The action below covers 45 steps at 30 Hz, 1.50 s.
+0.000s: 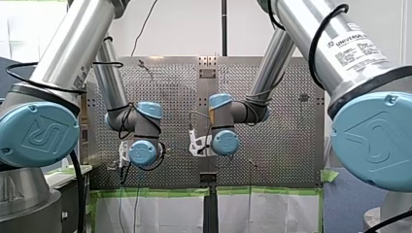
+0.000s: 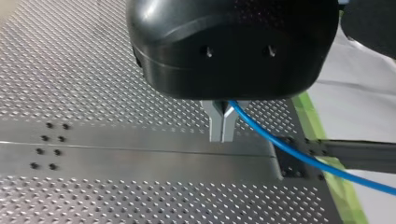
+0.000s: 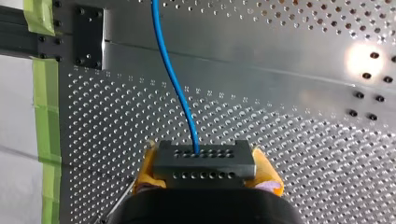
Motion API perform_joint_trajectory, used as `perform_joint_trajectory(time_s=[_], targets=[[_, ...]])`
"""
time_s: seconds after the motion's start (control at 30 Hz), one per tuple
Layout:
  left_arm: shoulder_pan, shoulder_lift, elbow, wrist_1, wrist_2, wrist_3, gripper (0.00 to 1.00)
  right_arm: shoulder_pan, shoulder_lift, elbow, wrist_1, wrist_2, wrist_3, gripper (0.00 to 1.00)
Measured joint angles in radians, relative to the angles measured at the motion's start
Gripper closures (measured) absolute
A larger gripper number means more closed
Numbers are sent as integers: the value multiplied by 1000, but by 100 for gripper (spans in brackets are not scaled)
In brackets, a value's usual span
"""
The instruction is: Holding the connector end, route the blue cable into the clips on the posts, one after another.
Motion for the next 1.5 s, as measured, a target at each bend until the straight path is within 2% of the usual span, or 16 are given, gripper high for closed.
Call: perform_joint_trajectory(time_s=[0.13, 0.27, 0.47, 0.73, 0.83, 1.1, 1.3, 1.5], targets=[[14, 39, 1, -33, -23, -9, 100, 3, -30, 0, 21, 24, 30, 100], [28, 87, 1, -80, -55, -14, 100, -1, -62, -9, 20, 9, 53, 100], [45, 147, 2, -140, -104, -36, 100, -10, -119, -29, 21, -44, 69, 100], [73, 217, 42, -210, -117, -37, 100, -20, -200, -56, 28, -124, 82, 100], [83, 241, 65, -234, -119, -42, 100, -23, -222, -67, 28, -144, 84, 100], [107, 315, 138, -308, -125, -50, 100, -32, -228, -91, 37, -169, 86, 100], [124, 374, 198, -367, -127, -54, 100, -37, -205, -109, 53, -182, 88, 100], [140, 424, 247, -417, -127, -55, 100, -38, -193, -149, 77, -208, 89, 100]])
